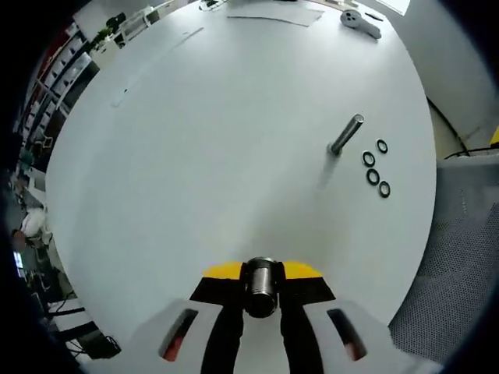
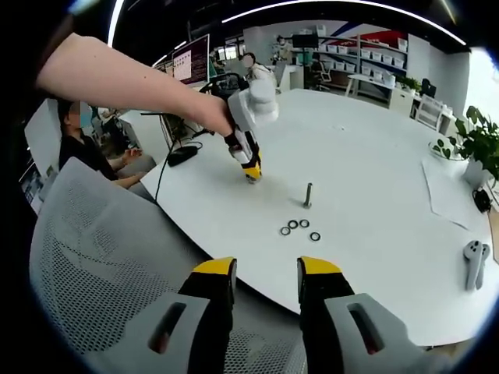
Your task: Place the washer onto the threaded stud by aligning its center hole with the stud, sliding it down to the base, and recovering from edge contact or off-axis alignment until the washer reaches the visible bottom stop.
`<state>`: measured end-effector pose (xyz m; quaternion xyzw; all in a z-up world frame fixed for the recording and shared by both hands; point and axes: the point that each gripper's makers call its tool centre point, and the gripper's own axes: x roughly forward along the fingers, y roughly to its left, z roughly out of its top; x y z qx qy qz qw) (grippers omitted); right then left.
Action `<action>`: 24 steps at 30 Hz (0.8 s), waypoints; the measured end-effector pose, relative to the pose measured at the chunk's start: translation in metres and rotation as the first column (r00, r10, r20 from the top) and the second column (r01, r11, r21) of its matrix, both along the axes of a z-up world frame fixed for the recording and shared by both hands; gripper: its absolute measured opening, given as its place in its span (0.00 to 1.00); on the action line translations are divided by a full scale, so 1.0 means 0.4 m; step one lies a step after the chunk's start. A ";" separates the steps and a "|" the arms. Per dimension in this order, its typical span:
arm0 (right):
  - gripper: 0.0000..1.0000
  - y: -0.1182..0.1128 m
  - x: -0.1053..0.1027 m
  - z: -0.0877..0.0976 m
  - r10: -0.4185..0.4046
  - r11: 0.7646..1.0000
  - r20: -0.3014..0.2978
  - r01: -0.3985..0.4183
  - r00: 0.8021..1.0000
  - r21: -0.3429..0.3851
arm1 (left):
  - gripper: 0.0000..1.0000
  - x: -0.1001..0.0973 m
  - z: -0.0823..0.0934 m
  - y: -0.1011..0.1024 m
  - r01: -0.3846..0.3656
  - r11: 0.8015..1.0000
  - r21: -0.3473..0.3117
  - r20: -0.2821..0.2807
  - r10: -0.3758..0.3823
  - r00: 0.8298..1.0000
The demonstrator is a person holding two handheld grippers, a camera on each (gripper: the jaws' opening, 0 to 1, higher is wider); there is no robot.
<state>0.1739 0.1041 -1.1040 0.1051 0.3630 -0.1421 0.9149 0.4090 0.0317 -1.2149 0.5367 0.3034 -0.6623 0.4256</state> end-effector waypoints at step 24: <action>0.34 0.021 0.017 0.013 0.052 0.999 0.029 -0.052 0.998 0.002 | 0.21 -0.053 0.340 0.072 -0.584 0.755 -0.297 -0.513 0.389 0.765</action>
